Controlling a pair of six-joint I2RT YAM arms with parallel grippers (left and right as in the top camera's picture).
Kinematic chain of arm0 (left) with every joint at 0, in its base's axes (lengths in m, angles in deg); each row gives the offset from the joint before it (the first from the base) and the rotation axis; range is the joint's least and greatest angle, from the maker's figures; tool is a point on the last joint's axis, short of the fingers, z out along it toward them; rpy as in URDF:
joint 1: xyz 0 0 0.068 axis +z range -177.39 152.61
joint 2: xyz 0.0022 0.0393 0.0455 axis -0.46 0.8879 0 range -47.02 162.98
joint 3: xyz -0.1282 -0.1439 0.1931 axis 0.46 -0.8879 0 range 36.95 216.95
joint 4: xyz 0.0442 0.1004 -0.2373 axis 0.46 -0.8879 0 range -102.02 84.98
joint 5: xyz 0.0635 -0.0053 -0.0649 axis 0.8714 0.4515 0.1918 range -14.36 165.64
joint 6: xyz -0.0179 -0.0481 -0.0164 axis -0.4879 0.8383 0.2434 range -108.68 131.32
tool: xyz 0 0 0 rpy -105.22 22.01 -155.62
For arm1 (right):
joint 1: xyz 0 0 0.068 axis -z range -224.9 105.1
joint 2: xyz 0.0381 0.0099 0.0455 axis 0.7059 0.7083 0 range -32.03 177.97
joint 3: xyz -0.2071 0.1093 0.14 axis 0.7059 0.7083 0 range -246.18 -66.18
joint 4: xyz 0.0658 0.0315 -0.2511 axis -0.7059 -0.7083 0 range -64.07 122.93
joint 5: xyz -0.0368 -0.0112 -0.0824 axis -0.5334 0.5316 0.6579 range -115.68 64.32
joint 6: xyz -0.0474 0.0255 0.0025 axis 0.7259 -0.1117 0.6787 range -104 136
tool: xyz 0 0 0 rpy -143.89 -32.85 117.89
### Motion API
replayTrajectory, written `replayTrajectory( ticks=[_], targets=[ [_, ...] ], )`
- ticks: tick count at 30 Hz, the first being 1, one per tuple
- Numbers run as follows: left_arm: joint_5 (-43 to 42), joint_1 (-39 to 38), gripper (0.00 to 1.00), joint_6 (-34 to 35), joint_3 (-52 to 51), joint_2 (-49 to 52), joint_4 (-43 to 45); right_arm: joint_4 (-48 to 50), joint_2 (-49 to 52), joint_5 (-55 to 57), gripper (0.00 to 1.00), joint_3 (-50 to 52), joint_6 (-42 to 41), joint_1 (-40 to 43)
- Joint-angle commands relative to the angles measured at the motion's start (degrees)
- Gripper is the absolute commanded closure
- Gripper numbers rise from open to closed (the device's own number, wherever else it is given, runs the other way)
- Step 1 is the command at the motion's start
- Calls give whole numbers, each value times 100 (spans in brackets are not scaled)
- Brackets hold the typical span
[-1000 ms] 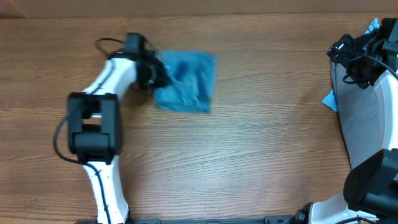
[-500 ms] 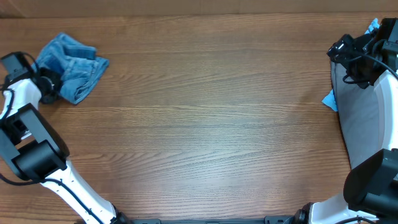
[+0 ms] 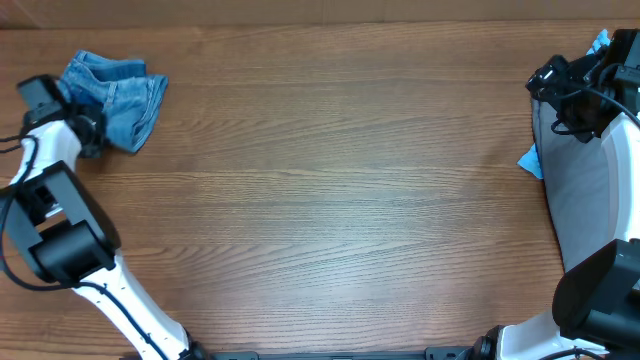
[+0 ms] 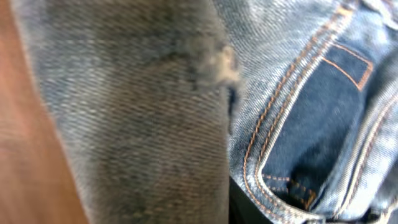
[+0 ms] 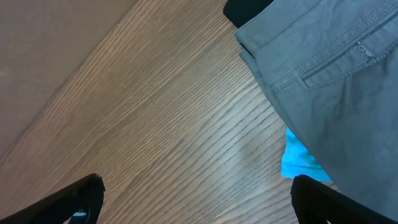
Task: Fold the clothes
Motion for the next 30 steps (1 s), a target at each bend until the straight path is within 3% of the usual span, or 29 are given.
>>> replayTrajectory(
  ticks=[1, 4, 8, 13, 18, 21, 30],
  targets=[
    [479, -533, 72, 345, -46, 199, 387, 24, 11, 35, 0, -96, -26, 4],
    [507, -686, 71, 240, -46, 304, 813, 24, 11, 35, 0, -96, -26, 4],
    [483, -745, 69, -413, -46, 496, 1355, 24, 11, 35, 0, -96, -26, 4],
    [459, -710, 68, -400, -46, 673, 1486, 24, 11, 35, 0, -96, -26, 4],
    [470, -713, 73, 238, -46, 708, 1473, 24, 11, 35, 0, -96, -26, 4],
    [616, -645, 70, 782, -44, 708, 1475, 24, 11, 35, 0, -96, -26, 4],
    [1001, -92, 68, 1421, -44, 708, 1427, 24, 11, 35, 0, -96, -26, 4]
  ],
)
